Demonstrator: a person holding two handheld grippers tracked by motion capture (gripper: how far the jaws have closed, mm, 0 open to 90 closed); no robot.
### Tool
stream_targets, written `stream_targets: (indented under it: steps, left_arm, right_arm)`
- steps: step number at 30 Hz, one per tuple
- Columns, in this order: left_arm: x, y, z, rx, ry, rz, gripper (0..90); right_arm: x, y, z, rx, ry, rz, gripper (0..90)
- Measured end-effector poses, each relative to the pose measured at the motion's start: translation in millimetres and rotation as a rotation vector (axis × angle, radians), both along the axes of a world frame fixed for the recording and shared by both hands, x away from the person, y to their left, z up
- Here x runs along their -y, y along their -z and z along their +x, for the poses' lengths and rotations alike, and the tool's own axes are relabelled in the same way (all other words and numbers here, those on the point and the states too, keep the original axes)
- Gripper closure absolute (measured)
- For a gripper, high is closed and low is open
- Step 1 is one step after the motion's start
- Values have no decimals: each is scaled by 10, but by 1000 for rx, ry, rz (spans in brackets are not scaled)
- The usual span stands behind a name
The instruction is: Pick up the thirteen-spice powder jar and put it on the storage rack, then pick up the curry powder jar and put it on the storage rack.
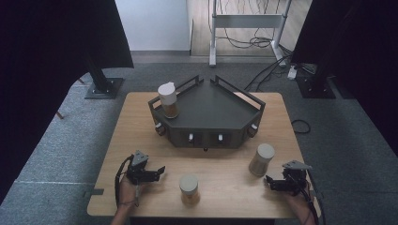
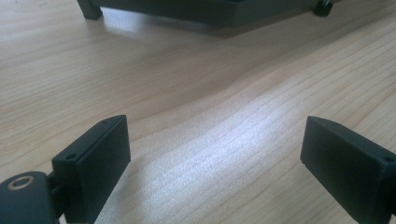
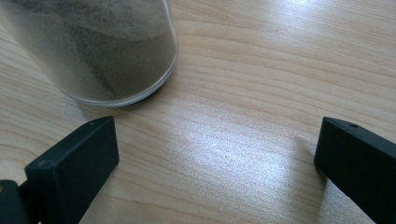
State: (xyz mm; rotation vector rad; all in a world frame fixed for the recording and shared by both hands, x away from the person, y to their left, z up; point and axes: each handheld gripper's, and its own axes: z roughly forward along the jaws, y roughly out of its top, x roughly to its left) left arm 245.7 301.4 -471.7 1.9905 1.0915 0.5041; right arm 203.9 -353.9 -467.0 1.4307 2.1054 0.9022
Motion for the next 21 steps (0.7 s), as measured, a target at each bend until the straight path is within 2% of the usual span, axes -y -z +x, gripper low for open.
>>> stream_targets:
  steps: [4, 8, 14, 17, 21]
  left_arm:
    - [68, -30, 26, -24, -11, 32, 79]
    - [98, -41, 44, -35, -18, 44, 81]
    - [75, -52, 96, -70, -40, 24, 83]
    - [77, -51, 92, -69, -45, 23, 85]
    - [174, -67, 79, -60, -43, 76, 78]
  right_arm:
    - [-1, 0, -1, 0, 0, 0, 0]
    - [-1, 0, -1, 0, 0, 0, 0]
    - [-1, 0, -1, 0, 0, 0, 0]
    - [-1, 1, -1, 0, 0, 0, 0]
    - [7, 2, -1, 2, -11, 1, 0]
